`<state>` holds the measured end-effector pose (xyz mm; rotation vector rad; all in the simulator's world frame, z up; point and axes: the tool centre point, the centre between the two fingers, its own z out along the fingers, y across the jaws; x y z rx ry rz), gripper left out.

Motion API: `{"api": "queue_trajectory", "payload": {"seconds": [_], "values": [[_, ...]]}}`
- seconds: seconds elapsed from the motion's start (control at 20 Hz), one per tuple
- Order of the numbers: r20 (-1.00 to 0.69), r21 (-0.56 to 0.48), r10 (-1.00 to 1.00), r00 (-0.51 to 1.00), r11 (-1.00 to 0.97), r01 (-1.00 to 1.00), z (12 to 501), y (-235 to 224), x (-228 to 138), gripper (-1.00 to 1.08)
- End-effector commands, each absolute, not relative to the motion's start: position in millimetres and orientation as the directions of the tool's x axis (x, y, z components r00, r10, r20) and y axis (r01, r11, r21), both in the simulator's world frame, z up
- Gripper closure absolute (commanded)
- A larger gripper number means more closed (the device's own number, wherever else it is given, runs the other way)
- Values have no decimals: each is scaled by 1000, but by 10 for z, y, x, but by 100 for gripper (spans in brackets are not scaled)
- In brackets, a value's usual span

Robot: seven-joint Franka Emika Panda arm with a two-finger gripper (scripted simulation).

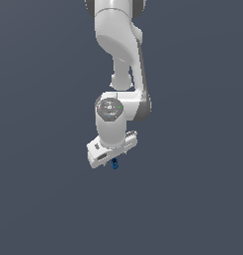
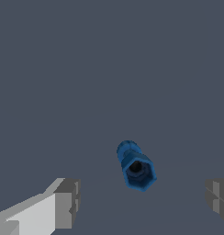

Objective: Pick up the object and move it to a goal position.

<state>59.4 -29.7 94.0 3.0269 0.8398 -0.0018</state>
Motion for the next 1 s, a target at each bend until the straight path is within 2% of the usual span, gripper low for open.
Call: {"api": "queue_trajectory", "payload": {"seconds": [0.0, 0.25, 0.7, 0.95], "values": [[0, 0, 523, 852, -852, 523, 930, -310, 605, -92], [-1, 0, 520, 854, -854, 520, 896, -311, 600, -92], [0, 0, 523, 852, -852, 523, 488, -308, 591, -92], [0, 0, 523, 852, -852, 523, 426, -312, 604, -92]]}}
